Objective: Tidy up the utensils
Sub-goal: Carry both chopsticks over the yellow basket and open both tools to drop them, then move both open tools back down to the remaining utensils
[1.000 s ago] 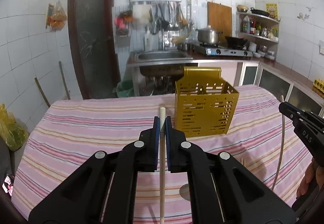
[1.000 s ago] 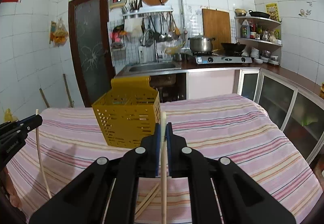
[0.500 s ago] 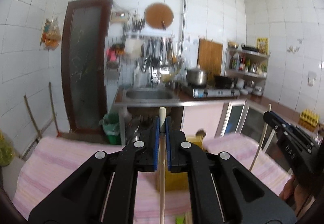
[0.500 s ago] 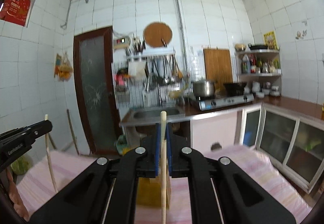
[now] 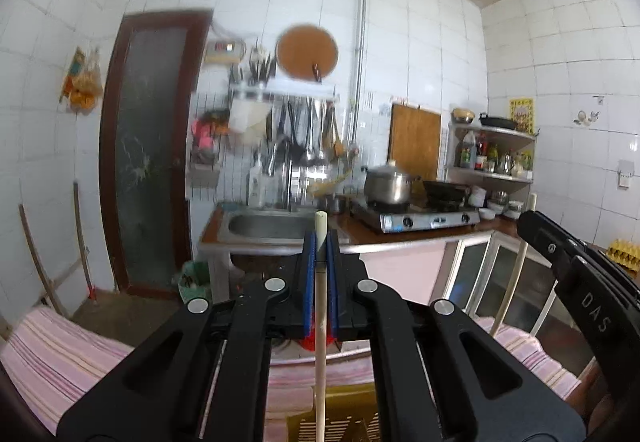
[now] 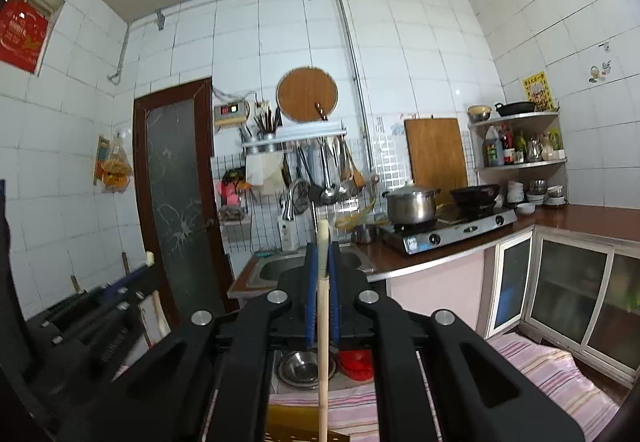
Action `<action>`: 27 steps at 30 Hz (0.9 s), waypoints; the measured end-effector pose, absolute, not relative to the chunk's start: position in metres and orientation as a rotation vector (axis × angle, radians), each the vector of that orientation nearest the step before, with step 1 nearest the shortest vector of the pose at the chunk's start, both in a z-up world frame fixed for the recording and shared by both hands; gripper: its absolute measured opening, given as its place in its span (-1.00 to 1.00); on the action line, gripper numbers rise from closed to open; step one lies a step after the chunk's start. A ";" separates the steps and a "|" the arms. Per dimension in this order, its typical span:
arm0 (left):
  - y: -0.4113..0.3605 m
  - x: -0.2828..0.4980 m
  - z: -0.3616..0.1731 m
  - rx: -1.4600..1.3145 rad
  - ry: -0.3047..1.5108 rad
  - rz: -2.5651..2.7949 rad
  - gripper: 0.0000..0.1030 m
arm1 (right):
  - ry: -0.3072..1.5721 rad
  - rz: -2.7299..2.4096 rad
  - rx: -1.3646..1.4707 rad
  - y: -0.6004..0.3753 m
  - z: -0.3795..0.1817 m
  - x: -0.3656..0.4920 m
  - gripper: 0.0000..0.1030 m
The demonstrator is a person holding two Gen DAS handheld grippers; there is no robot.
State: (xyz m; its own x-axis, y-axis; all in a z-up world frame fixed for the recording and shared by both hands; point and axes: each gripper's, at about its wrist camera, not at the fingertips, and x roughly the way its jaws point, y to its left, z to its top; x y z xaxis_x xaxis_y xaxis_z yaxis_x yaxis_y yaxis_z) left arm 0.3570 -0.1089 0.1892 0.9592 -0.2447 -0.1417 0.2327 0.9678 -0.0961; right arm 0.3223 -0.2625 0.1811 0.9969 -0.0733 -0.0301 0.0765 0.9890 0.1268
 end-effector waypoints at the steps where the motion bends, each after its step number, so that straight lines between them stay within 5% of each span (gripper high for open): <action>1: -0.109 0.361 0.180 -0.078 0.164 -0.240 -0.91 | 0.046 -0.073 0.127 -0.263 0.170 0.329 -0.88; 7: -0.103 0.369 0.145 -0.024 0.234 -0.211 -0.90 | 0.167 -0.066 0.120 -0.266 0.131 0.344 -0.87; 8: -0.099 0.364 0.147 -0.017 0.242 -0.202 -0.72 | 0.189 -0.069 0.111 -0.266 0.130 0.342 -0.86; 9: -0.094 0.359 0.149 -0.014 0.249 -0.193 -0.35 | 0.202 -0.071 0.105 -0.267 0.131 0.340 -0.85; 10: -0.089 0.353 0.153 -0.013 0.250 -0.178 -0.14 | 0.221 -0.082 0.096 -0.268 0.133 0.335 -0.68; 11: -0.084 0.345 0.157 -0.013 0.241 -0.163 0.17 | 0.227 -0.090 0.093 -0.268 0.135 0.331 -0.17; 13: -0.071 0.324 0.168 0.000 0.226 -0.131 0.43 | 0.220 -0.122 0.090 -0.272 0.141 0.312 0.22; 20: -0.032 0.245 0.201 0.037 0.239 -0.093 0.89 | 0.320 -0.117 0.077 -0.280 0.149 0.245 0.27; 27: -0.014 0.185 0.203 0.085 0.273 -0.077 0.90 | 0.405 -0.097 0.085 -0.275 0.131 0.192 0.34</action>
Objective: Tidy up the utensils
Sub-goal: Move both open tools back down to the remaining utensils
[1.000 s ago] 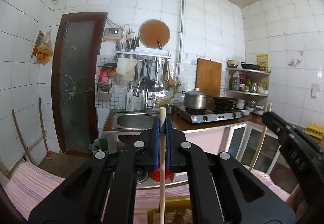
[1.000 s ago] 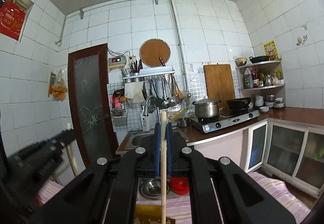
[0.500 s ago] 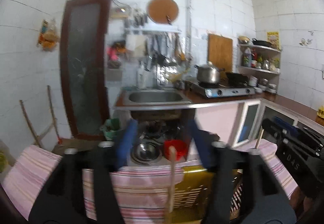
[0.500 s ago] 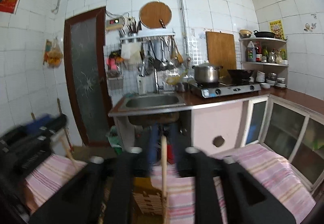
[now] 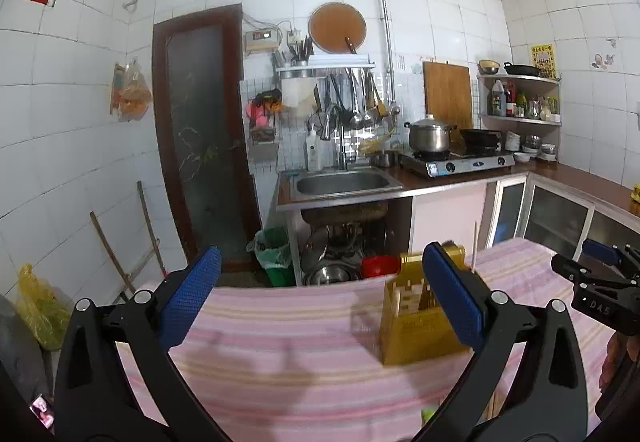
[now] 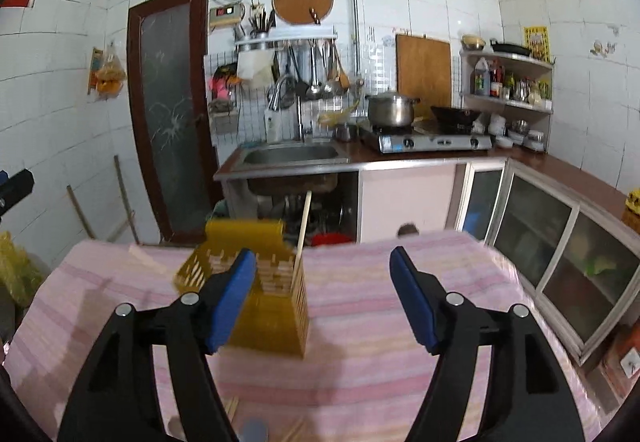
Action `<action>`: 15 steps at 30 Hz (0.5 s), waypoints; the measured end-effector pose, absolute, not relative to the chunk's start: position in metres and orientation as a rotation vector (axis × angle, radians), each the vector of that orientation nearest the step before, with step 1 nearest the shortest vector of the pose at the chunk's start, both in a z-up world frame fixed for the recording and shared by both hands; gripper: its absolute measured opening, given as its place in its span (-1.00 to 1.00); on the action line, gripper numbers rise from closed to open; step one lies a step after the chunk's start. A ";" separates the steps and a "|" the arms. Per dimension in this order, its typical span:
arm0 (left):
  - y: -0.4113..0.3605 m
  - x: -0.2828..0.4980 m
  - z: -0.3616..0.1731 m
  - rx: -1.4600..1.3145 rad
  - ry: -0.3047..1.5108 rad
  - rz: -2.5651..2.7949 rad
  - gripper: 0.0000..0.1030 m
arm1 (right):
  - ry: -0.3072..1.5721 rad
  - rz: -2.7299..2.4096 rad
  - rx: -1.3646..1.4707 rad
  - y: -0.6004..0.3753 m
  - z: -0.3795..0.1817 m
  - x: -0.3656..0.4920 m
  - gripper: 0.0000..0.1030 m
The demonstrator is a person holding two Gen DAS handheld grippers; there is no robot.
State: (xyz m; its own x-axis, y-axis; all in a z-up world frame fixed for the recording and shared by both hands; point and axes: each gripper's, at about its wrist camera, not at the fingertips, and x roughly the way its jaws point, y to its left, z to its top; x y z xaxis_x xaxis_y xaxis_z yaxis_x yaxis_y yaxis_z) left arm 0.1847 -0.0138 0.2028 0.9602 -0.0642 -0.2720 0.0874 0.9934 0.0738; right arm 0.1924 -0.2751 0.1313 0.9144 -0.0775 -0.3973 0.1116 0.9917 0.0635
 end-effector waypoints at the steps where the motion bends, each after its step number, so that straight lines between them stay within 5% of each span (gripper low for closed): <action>1: -0.012 0.181 0.200 0.088 0.281 -0.077 0.90 | 0.422 -0.096 0.091 -0.274 0.125 0.188 0.34; 15: 0.002 0.157 0.096 0.026 0.492 -0.090 0.90 | 0.670 -0.161 0.145 -0.269 0.008 0.169 0.34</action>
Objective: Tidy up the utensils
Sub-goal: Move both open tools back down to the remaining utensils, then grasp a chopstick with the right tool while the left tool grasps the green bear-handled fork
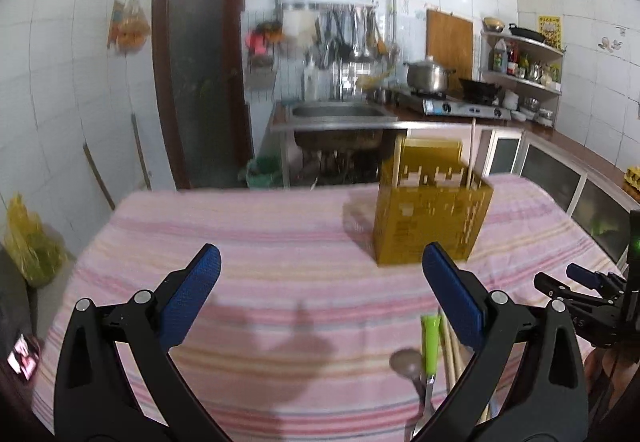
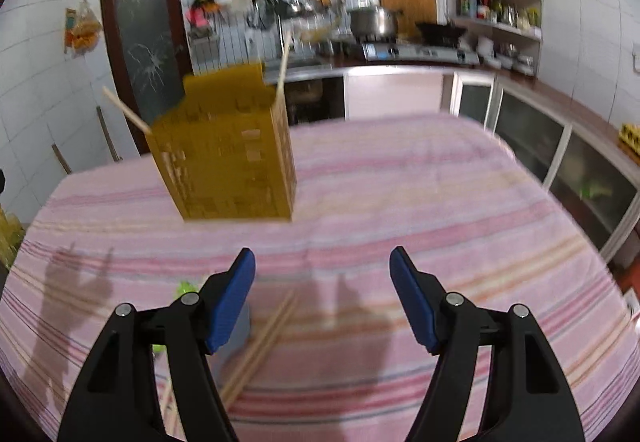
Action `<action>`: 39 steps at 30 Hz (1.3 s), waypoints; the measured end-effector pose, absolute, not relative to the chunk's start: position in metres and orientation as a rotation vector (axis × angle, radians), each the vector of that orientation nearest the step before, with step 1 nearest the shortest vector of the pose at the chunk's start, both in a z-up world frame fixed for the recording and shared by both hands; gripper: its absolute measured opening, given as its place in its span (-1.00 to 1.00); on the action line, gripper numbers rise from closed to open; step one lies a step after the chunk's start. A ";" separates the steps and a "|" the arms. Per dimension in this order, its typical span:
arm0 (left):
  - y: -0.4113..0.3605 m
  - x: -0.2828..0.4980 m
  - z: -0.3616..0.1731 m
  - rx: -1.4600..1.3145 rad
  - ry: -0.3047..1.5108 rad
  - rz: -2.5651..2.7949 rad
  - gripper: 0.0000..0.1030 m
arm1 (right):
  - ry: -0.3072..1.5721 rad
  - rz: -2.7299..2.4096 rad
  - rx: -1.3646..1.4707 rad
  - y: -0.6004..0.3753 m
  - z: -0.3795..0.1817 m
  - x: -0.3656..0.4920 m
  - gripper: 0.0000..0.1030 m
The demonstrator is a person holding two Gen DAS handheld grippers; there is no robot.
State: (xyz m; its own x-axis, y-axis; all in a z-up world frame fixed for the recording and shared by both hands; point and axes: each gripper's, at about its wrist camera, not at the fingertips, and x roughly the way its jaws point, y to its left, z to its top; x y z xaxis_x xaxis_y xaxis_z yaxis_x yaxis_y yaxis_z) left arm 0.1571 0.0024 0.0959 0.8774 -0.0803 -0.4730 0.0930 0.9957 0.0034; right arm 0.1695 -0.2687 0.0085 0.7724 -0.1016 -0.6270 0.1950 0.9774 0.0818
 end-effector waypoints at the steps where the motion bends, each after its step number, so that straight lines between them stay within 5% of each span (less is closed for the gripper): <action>1: 0.001 0.157 0.090 0.027 0.501 -0.089 0.90 | 0.682 -0.163 0.145 -0.267 0.003 0.169 0.34; 12: -0.016 0.169 0.030 0.030 0.576 -0.093 0.89 | 0.801 -0.201 0.159 -0.255 -0.039 0.183 0.32; 23: -0.042 0.193 0.002 0.061 0.680 -0.123 0.89 | 0.864 -0.199 0.197 -0.244 -0.047 0.191 -0.27; 31: -0.053 0.198 -0.012 0.082 0.723 -0.129 0.89 | 0.888 -0.207 0.194 -0.238 -0.052 0.190 -0.31; 34: -0.059 0.199 -0.014 0.089 0.739 -0.142 0.89 | 0.878 -0.188 0.194 -0.241 -0.051 0.194 -0.73; 39: -0.076 0.198 -0.021 0.116 0.776 -0.178 0.89 | 0.886 -0.136 0.206 -0.258 -0.048 0.196 -0.82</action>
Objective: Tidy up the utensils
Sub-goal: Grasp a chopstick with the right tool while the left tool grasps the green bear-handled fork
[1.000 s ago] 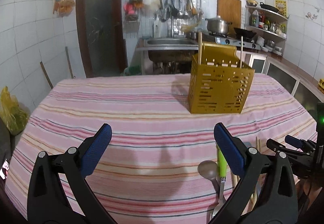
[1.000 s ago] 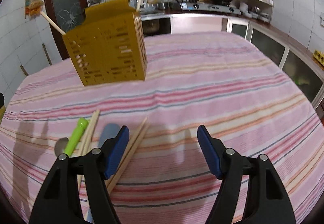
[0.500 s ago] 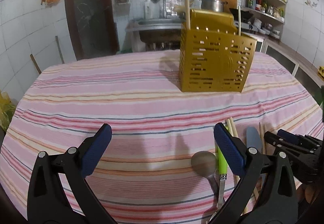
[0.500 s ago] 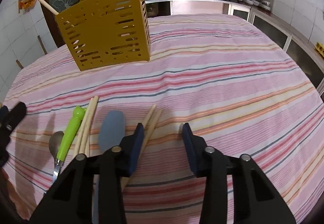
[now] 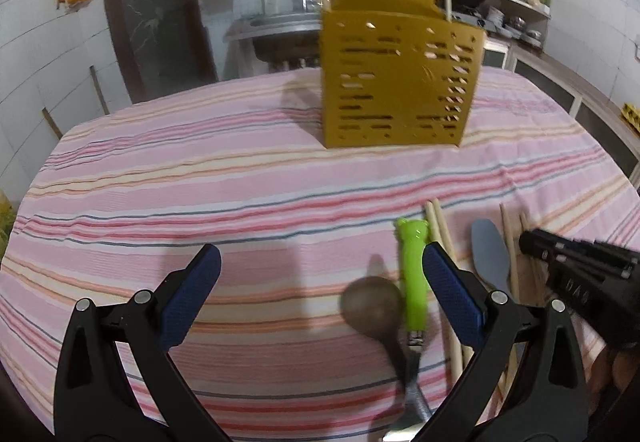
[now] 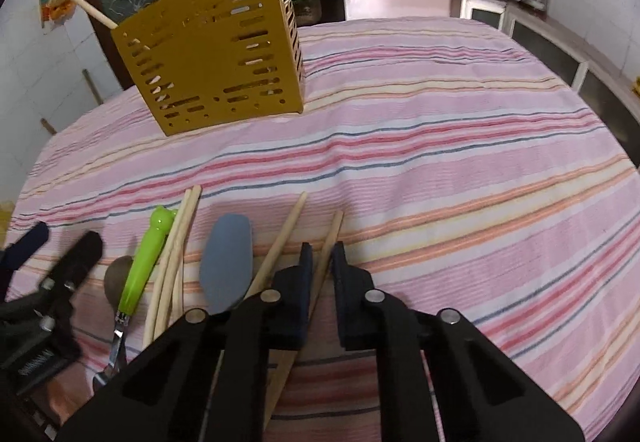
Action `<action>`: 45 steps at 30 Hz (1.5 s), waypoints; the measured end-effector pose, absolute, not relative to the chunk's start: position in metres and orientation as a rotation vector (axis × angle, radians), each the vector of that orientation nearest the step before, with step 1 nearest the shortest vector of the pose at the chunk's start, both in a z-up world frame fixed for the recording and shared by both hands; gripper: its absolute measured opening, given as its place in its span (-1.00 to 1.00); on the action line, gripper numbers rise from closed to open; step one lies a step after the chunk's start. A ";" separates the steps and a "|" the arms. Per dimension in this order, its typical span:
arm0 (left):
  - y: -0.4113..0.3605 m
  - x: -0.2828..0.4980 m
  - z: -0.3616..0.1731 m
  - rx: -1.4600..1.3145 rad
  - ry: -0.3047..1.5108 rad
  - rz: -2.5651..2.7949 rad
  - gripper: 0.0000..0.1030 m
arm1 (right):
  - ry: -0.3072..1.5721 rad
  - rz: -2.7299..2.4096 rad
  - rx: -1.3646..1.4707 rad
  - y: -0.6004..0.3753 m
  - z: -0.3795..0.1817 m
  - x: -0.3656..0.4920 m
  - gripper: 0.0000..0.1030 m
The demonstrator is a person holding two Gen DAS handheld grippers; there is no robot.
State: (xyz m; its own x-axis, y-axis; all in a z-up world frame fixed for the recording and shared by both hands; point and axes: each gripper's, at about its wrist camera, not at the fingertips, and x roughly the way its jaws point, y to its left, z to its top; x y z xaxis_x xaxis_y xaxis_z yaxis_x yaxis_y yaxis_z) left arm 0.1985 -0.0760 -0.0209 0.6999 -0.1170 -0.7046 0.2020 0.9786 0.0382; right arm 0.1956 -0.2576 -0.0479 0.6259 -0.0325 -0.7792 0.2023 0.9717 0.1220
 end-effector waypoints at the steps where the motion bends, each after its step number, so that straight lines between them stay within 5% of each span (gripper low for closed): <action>1: -0.080 0.199 -0.023 0.121 0.786 -0.183 0.89 | 0.882 -0.142 0.195 -0.261 -0.047 0.195 -0.85; 7: -0.095 0.203 -0.034 0.145 0.842 -0.219 0.70 | 0.893 -0.120 0.212 -0.288 -0.046 0.199 -0.88; 14: -0.111 0.215 -0.047 0.156 0.916 -0.251 0.17 | 0.887 -0.110 0.214 -0.292 -0.051 0.202 -0.88; 25: -0.129 0.234 -0.047 0.163 0.962 -0.238 -0.10 | 0.900 -0.115 0.194 -0.292 -0.049 0.207 -0.88; 33: -0.135 0.235 -0.046 0.169 0.946 -0.236 -0.66 | 0.871 -0.115 0.221 -0.294 -0.048 0.203 -0.88; 45: -0.113 0.227 -0.019 0.054 0.859 -0.219 -0.66 | 0.788 -0.112 0.242 -0.297 -0.025 0.192 -0.88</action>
State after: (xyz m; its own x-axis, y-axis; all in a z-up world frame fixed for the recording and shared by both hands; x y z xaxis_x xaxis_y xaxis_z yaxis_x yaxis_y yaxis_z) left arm 0.2267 -0.1127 -0.0188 0.6322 -0.1692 -0.7561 0.2128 0.9763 -0.0405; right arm 0.1922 -0.2969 -0.0249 0.7014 -0.0097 -0.7127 0.1895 0.9665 0.1733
